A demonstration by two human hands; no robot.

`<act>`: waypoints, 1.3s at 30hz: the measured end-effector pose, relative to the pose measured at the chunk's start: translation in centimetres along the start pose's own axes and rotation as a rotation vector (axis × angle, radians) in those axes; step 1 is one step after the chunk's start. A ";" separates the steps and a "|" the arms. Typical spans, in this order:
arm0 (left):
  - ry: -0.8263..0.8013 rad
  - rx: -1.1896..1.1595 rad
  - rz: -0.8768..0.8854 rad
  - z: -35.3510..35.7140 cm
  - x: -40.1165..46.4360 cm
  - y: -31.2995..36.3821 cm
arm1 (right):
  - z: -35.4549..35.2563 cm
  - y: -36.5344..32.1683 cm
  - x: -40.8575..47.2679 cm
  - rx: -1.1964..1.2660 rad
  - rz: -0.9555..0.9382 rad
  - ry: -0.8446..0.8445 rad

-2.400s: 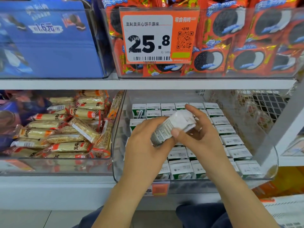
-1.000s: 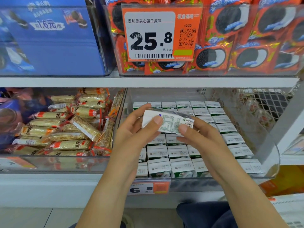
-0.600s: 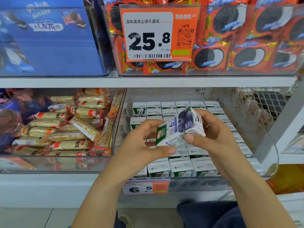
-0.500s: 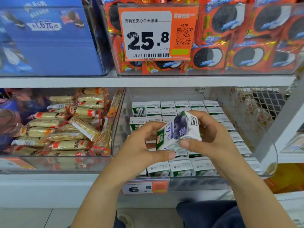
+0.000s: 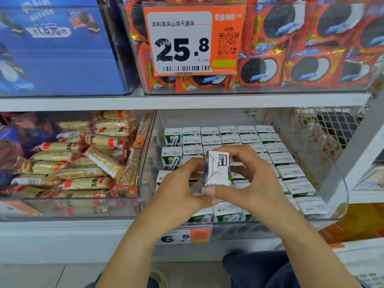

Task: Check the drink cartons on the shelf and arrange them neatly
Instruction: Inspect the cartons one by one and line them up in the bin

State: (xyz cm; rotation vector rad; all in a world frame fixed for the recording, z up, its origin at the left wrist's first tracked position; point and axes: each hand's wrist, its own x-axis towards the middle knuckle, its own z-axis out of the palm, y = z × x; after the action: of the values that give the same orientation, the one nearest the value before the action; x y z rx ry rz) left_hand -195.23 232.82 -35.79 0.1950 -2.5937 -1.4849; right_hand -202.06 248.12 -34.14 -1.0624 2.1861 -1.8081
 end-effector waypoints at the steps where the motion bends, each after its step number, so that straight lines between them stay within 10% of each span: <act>1: 0.008 0.006 0.005 0.0 0.0 0.1 | 0.1 0.0 0.0 -0.014 -0.010 0.000; 14: 0.025 -0.215 -0.020 -0.5 -0.2 1.3 | -0.7 -0.1 0.3 0.299 0.114 0.183; 23: 0.153 0.129 0.108 1.1 -0.2 0.6 | -0.6 0.7 0.7 0.307 0.236 0.321; 39: 0.336 0.021 0.189 0.7 -0.4 1.0 | -1.1 0.3 0.9 0.389 0.267 0.244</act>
State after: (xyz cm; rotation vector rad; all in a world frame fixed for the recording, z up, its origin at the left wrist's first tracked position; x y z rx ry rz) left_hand -195.04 233.99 -35.27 0.1780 -2.2912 -1.2406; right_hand -203.41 248.52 -33.78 -0.4696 1.8591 -2.1950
